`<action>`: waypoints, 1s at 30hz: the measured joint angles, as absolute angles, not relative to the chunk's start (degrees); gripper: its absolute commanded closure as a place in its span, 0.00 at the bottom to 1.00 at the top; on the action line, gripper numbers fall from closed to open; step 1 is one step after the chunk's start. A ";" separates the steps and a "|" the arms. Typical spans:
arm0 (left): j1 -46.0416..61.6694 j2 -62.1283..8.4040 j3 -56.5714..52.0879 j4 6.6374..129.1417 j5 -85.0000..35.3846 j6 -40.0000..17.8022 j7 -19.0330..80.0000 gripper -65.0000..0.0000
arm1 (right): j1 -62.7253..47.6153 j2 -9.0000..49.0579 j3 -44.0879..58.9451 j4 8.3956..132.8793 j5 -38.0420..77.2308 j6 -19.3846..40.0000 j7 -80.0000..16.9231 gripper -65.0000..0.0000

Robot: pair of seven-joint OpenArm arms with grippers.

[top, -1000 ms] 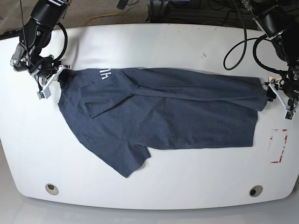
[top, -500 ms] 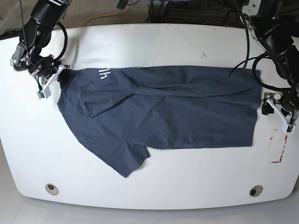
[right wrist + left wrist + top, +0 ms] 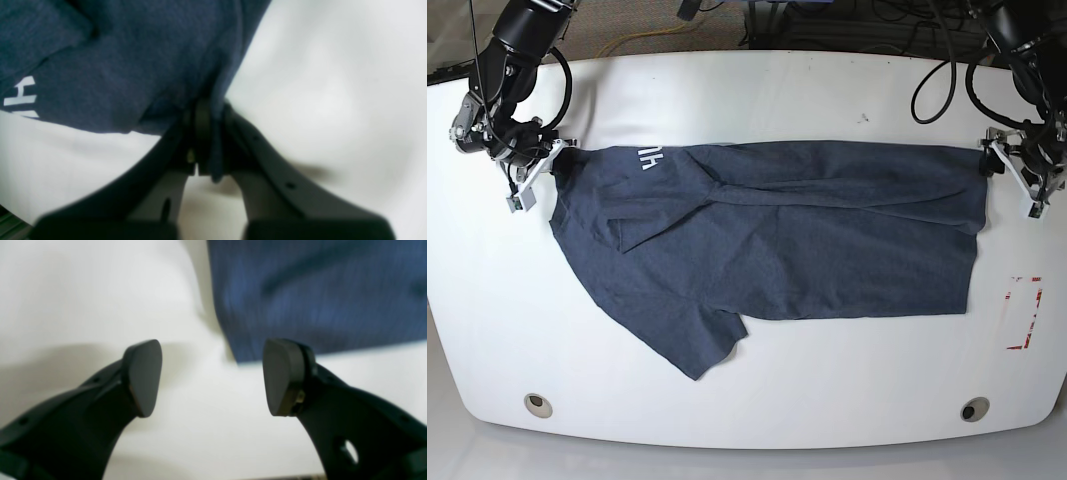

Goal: Fold the T-shirt properly
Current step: 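Pinch the shirt side edge with the left gripper and adjust it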

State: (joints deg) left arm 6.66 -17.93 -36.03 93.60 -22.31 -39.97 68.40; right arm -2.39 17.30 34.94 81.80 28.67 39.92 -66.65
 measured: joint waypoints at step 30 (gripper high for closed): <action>7.64 -14.96 -33.21 87.33 -20.32 -39.97 58.94 0.32 | -4.16 16.67 35.20 82.19 29.36 39.92 -65.60 1.00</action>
